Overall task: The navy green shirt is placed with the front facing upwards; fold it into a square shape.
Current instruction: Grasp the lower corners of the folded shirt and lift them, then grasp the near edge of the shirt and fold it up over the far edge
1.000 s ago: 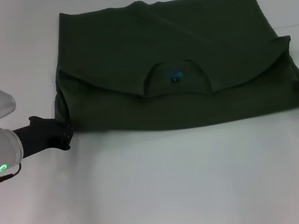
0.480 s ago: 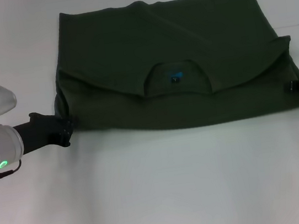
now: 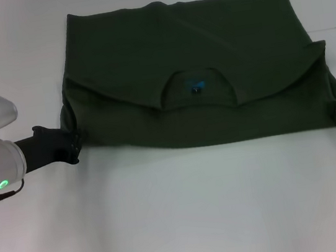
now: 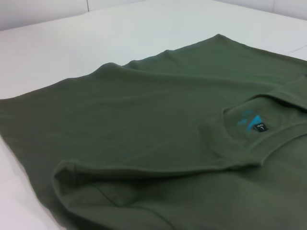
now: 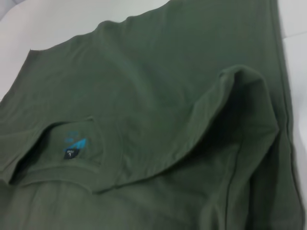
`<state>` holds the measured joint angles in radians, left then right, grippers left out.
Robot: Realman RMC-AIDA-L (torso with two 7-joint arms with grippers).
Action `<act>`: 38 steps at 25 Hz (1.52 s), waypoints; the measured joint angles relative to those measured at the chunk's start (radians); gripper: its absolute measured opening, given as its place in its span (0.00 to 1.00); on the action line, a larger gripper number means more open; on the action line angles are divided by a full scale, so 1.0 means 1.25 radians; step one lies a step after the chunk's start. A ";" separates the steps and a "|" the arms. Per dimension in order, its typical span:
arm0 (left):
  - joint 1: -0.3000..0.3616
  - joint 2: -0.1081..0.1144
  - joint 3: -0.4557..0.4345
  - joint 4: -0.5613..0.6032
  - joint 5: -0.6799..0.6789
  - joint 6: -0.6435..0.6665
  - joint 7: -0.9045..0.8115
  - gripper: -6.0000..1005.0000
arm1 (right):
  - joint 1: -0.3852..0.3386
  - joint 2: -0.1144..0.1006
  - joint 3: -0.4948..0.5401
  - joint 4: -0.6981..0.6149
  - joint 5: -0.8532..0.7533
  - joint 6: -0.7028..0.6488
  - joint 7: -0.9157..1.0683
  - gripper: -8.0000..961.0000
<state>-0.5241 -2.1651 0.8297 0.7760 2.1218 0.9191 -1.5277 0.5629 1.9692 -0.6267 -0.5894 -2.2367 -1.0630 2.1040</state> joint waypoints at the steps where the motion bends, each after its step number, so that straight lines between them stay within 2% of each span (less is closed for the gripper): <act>1: 0.001 0.000 0.000 -0.001 0.000 0.001 0.000 0.01 | -0.004 0.000 0.005 -0.002 0.004 -0.006 -0.006 0.39; 5: 0.009 -0.002 0.003 0.010 0.002 0.012 -0.022 0.01 | -0.025 -0.001 0.035 -0.003 0.038 -0.046 -0.050 0.22; 11: 0.057 -0.004 -0.002 0.080 -0.002 0.108 -0.083 0.01 | -0.056 -0.008 0.067 -0.013 0.057 -0.114 -0.089 0.11; 16: 0.107 -0.005 -0.010 0.160 0.000 0.250 -0.164 0.01 | -0.105 0.008 0.094 -0.094 0.063 -0.203 -0.108 0.02; 20: 0.138 -0.005 -0.066 0.197 -0.002 0.384 -0.177 0.01 | -0.140 0.017 0.114 -0.161 0.063 -0.281 -0.109 0.01; 25: 0.158 0.000 -0.187 0.203 0.002 0.572 -0.177 0.01 | -0.176 0.020 0.148 -0.205 0.063 -0.387 -0.120 0.01; 30: 0.205 0.001 -0.251 0.220 0.004 0.692 -0.176 0.01 | -0.217 0.022 0.174 -0.212 0.061 -0.463 -0.162 0.01; 38: 0.244 0.002 -0.317 0.236 0.035 0.827 -0.172 0.01 | -0.290 0.027 0.218 -0.210 0.059 -0.574 -0.240 0.02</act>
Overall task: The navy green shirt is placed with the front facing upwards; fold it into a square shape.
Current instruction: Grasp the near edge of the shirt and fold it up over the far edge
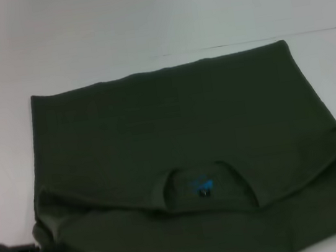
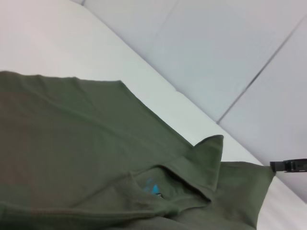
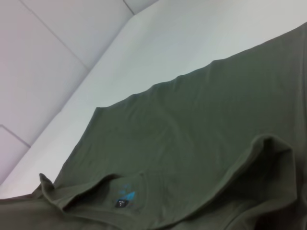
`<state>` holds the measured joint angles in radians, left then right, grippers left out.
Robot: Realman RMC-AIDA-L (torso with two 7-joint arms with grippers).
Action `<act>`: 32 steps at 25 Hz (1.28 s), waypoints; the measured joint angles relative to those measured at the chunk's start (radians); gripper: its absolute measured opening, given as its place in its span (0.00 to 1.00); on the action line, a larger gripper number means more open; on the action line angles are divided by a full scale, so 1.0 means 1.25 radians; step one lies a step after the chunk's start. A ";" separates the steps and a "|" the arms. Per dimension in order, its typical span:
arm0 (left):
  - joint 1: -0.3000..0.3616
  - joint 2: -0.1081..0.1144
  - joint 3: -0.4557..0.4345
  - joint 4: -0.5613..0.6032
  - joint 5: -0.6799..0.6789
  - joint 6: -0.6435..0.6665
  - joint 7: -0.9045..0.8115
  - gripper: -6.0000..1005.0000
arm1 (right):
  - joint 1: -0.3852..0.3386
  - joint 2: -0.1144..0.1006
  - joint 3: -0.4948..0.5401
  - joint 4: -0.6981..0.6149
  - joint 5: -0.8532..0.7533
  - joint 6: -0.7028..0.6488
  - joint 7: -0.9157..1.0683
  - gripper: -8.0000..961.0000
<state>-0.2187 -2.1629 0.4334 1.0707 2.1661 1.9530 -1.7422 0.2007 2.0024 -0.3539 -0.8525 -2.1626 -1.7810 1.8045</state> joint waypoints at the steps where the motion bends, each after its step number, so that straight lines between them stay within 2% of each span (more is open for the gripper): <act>1: 0.004 0.000 -0.006 0.000 0.006 0.013 0.001 0.01 | -0.009 0.002 0.006 0.001 0.000 -0.011 -0.012 0.02; 9: 0.008 0.001 -0.007 -0.009 0.052 0.052 0.013 0.01 | -0.069 0.012 0.025 0.006 -0.004 -0.058 -0.067 0.03; 16: -0.010 0.003 -0.006 -0.013 0.066 0.055 0.009 0.01 | -0.069 0.015 0.052 0.006 -0.014 -0.071 -0.073 0.04; 21: -0.072 0.019 -0.028 -0.026 0.062 0.013 -0.011 0.01 | -0.013 0.009 0.110 0.006 -0.010 -0.071 -0.060 0.05; 25: -0.159 0.050 -0.045 -0.084 0.061 -0.054 -0.017 0.01 | 0.059 -0.008 0.146 0.010 -0.009 -0.043 -0.028 0.05; 29: -0.239 0.077 -0.042 -0.156 0.061 -0.155 -0.019 0.01 | 0.131 -0.023 0.148 0.031 -0.009 0.018 -0.009 0.05; 32: -0.292 0.085 -0.041 -0.187 0.061 -0.264 -0.032 0.01 | 0.193 -0.032 0.144 0.059 -0.009 0.093 0.001 0.06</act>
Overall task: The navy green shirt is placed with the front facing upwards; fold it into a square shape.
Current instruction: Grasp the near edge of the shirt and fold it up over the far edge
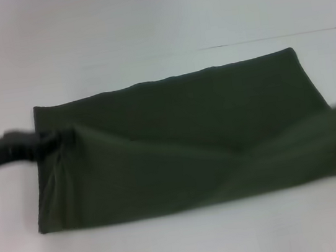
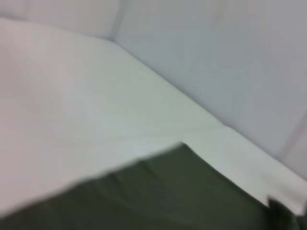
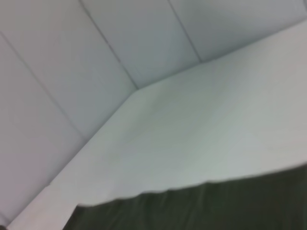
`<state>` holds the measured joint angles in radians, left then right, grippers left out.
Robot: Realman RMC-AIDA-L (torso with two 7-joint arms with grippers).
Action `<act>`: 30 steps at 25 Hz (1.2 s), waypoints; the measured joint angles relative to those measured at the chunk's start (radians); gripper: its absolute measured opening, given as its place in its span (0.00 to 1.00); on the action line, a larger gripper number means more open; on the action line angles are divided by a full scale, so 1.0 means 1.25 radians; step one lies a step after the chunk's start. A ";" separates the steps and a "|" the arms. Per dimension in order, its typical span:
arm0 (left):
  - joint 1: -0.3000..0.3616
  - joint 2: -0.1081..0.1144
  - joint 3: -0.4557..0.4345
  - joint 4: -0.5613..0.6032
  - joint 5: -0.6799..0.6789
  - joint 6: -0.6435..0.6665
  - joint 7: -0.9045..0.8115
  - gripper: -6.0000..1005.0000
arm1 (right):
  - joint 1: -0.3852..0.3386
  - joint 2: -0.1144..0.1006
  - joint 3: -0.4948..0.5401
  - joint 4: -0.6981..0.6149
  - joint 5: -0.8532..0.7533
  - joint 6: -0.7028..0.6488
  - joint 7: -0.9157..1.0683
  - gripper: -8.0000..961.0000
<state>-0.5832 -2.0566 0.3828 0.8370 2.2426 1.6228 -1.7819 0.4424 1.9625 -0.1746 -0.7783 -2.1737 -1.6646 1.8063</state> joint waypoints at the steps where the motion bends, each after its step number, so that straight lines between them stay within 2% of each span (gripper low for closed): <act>1: -0.014 0.001 0.001 -0.007 0.000 -0.035 -0.005 0.01 | 0.019 -0.002 -0.003 0.011 0.000 0.029 0.000 0.06; 6: -0.063 0.003 0.001 -0.049 0.000 -0.193 -0.012 0.01 | 0.100 -0.007 -0.043 0.081 0.000 0.198 -0.006 0.07; 10: -0.097 -0.005 0.009 -0.084 0.000 -0.334 -0.012 0.01 | 0.160 -0.005 -0.102 0.134 0.000 0.349 -0.013 0.07; 14: -0.123 -0.010 0.048 -0.122 0.000 -0.468 -0.009 0.01 | 0.205 -0.001 -0.155 0.176 0.000 0.475 -0.022 0.07; 16: -0.136 -0.014 0.092 -0.145 0.000 -0.557 -0.009 0.01 | 0.226 0.002 -0.176 0.192 0.000 0.533 -0.026 0.08; 23: -0.151 -0.028 0.130 -0.152 0.000 -0.679 -0.007 0.01 | 0.272 0.012 -0.190 0.241 0.015 0.675 -0.070 0.08; 30: -0.162 -0.030 0.143 -0.160 -0.001 -0.748 -0.007 0.02 | 0.290 0.013 -0.193 0.274 0.041 0.733 -0.102 0.09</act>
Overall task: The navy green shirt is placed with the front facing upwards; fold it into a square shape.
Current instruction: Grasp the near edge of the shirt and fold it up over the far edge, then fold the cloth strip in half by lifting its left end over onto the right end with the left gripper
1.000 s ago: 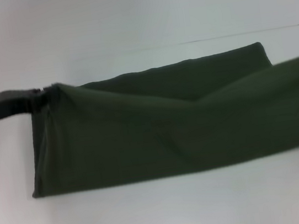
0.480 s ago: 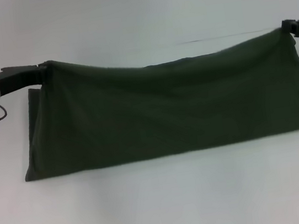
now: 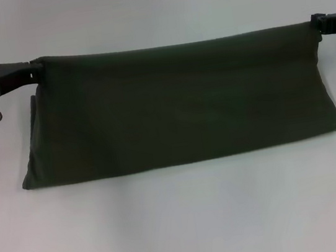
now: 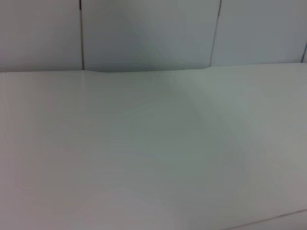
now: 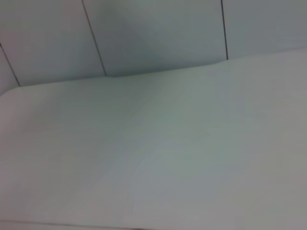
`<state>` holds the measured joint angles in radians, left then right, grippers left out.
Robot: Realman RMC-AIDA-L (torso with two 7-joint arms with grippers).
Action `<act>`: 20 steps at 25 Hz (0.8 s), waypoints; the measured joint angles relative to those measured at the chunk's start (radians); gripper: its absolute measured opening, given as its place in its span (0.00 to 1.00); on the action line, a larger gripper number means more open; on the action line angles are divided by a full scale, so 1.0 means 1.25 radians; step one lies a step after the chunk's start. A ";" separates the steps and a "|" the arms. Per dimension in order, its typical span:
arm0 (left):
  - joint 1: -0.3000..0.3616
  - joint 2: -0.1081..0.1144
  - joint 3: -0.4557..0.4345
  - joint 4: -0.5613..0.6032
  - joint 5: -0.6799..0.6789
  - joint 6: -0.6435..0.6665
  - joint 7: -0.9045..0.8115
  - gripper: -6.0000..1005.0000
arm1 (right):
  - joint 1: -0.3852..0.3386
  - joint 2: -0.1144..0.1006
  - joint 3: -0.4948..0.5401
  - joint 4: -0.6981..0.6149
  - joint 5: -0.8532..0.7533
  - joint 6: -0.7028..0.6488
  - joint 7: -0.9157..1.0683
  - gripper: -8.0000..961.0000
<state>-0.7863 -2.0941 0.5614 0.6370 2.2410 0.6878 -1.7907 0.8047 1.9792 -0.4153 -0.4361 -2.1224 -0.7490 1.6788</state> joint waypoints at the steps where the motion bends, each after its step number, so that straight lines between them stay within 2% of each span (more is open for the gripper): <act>1: -0.002 0.000 0.000 -0.002 0.000 -0.007 0.000 0.03 | 0.001 0.000 0.000 0.002 0.005 0.003 -0.004 0.09; 11: -0.019 -0.002 0.004 -0.038 0.000 -0.057 0.012 0.07 | 0.005 0.002 -0.006 0.031 0.031 0.032 -0.036 0.11; 16: -0.021 -0.022 0.010 -0.035 0.000 -0.107 0.012 0.09 | 0.007 0.014 -0.029 0.032 0.032 0.072 -0.040 0.11; 20: -0.024 -0.026 0.011 -0.038 0.000 -0.135 0.008 0.11 | 0.011 0.023 -0.046 0.026 0.033 0.110 -0.044 0.12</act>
<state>-0.8166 -2.1267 0.5747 0.5899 2.2409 0.5196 -1.7806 0.8184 2.0077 -0.4734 -0.4036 -2.0812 -0.6119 1.6240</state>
